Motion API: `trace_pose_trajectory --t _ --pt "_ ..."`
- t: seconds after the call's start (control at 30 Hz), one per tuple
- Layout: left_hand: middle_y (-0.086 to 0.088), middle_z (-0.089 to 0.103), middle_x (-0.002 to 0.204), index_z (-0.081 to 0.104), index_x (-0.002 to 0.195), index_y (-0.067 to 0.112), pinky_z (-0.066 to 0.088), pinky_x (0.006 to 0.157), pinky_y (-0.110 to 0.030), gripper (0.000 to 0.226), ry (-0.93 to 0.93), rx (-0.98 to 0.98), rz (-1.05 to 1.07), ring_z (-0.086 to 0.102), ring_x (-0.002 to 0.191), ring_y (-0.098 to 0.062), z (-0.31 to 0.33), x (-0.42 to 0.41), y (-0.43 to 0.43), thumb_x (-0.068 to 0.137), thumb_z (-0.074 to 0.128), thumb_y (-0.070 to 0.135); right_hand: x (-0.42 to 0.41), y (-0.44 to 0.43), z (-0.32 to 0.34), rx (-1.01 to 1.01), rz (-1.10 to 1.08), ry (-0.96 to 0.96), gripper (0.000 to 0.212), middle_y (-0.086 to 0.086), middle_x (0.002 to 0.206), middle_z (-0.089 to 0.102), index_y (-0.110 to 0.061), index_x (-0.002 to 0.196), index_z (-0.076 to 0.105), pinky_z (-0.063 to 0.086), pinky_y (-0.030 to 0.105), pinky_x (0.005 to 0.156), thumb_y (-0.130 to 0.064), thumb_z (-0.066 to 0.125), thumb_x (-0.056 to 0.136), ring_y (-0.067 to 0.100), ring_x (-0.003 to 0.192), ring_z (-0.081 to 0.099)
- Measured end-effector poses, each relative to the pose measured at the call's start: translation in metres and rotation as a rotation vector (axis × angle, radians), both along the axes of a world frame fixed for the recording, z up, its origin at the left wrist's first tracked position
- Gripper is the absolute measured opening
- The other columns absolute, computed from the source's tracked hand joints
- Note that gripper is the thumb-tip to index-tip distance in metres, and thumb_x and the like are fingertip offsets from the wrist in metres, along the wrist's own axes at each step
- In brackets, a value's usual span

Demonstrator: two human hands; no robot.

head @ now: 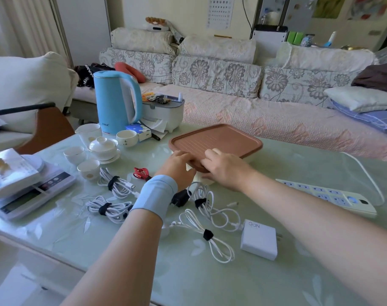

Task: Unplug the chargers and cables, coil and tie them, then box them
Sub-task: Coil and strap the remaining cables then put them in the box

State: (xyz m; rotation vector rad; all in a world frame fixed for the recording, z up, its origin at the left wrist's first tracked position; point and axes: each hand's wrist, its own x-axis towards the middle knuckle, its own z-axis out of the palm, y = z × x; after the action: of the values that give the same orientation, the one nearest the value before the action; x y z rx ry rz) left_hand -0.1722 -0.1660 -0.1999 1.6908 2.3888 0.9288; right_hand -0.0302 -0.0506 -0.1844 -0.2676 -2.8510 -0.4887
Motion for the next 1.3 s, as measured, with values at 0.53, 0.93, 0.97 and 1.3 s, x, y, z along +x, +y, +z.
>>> trace_pose_trajectory --t 0.53,0.93,0.97,1.3 --pt "0.004 0.063 0.107 0.068 0.108 0.021 0.038 0.103 -0.032 0.042 0.024 0.173 -0.097 0.049 0.113 -0.017 -0.012 0.016 0.019 0.070 0.080 0.034 0.015 0.002 -0.011 -0.159 -0.160 0.038 0.041 0.013 0.127 0.061 -0.011 0.127 0.054 0.051 0.046 0.090 -0.039 0.035 0.104 0.032 0.116 0.059" --pt "0.010 0.058 0.107 0.069 0.093 0.030 0.047 0.084 -0.031 0.041 -0.050 0.258 0.127 0.046 0.110 -0.017 0.000 0.025 0.023 0.073 0.053 -0.002 0.027 0.004 -0.007 -0.044 -0.010 0.201 0.008 0.009 0.079 0.065 -0.006 0.096 0.060 0.055 0.040 0.052 -0.002 0.056 0.091 0.029 0.067 0.064" --pt "0.010 0.056 0.113 0.067 0.099 0.031 0.043 0.086 -0.027 0.045 -0.054 0.231 0.144 0.042 0.114 -0.017 0.001 0.027 0.022 0.073 0.052 -0.002 0.028 0.003 -0.006 -0.056 -0.015 0.215 0.012 0.008 0.075 0.064 -0.006 0.094 0.060 0.053 0.036 0.049 0.001 0.062 0.086 0.027 0.064 0.063" --pt "-0.003 0.017 0.156 0.039 0.142 0.031 0.013 0.116 -0.031 0.083 -0.028 0.213 0.102 0.002 0.147 -0.025 0.007 0.041 0.028 0.069 0.051 -0.008 0.033 -0.002 0.005 -0.107 -0.113 0.550 0.012 0.009 0.070 0.065 -0.009 0.095 0.057 0.039 0.029 0.052 -0.002 0.062 0.086 0.034 0.061 0.062"
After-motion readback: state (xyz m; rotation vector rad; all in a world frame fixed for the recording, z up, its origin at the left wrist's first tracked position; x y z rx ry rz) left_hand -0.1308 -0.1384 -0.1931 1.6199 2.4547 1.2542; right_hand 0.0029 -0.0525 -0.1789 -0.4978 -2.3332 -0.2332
